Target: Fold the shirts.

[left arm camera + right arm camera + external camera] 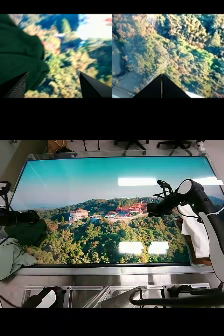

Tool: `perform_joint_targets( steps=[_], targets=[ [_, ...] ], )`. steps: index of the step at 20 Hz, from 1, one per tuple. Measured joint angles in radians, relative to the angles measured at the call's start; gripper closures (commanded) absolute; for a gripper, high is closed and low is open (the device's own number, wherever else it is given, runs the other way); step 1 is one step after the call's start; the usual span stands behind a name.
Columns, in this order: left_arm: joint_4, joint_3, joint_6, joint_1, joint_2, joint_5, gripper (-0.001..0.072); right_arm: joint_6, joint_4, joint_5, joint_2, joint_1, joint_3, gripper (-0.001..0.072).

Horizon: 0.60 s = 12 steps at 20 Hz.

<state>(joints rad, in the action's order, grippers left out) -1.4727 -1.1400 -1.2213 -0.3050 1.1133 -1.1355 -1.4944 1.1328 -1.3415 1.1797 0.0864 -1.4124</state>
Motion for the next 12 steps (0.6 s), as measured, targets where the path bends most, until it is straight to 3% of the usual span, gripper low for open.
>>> perform_joint_targets(
  steps=[10, 11, 12],
  targets=[
    [-0.201, -0.041, -0.062, -0.057, 0.436, -0.08, -0.0001, 0.0, -0.004, 0.053, 0.0, 0.0, 0.0, 0.0691],
    [-0.22, -0.042, -0.063, -0.058, 0.462, -0.078, 0.0136, 0.0, -0.004, 0.055, 0.0, 0.0, 0.0, 0.0692],
    [-0.235, -0.043, -0.067, -0.058, 0.478, -0.076, 0.0425, 0.0, -0.004, 0.058, 0.0, 0.0, 0.0, 0.0692]
  ],
)
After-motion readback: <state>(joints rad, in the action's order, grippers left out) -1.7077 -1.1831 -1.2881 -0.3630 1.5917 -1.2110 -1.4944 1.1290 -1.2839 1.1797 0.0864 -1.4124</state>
